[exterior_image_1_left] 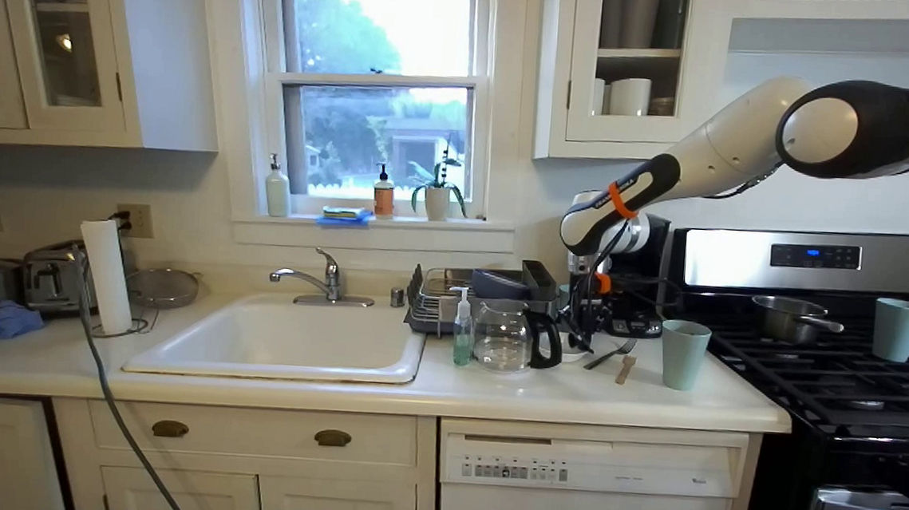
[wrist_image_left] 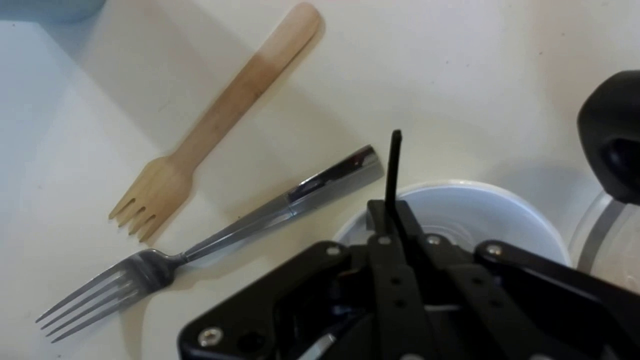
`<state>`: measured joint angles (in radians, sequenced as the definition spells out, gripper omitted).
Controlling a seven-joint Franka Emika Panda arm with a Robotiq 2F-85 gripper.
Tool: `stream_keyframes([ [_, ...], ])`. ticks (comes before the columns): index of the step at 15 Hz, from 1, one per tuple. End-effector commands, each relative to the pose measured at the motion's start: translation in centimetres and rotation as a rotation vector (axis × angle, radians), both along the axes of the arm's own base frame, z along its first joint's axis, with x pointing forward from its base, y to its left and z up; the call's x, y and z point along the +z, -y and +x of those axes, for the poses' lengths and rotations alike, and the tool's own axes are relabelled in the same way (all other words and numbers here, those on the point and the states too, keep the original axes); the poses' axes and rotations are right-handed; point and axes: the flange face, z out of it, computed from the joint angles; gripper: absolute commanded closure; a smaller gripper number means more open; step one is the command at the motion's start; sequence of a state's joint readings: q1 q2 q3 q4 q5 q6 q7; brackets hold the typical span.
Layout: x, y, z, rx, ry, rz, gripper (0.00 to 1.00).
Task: Put the black scoop in the cup on the right
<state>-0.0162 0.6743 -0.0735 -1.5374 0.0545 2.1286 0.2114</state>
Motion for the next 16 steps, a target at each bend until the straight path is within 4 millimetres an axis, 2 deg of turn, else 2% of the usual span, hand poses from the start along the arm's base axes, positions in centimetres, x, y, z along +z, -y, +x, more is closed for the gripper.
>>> stream_keyframes([
  [1, 0.0, -0.4, 0.5, -0.012, -0.024, -0.047, 0.99],
  [16, -0.4, -1.9, 0.8, -0.003, -0.033, 0.102, 0.99],
])
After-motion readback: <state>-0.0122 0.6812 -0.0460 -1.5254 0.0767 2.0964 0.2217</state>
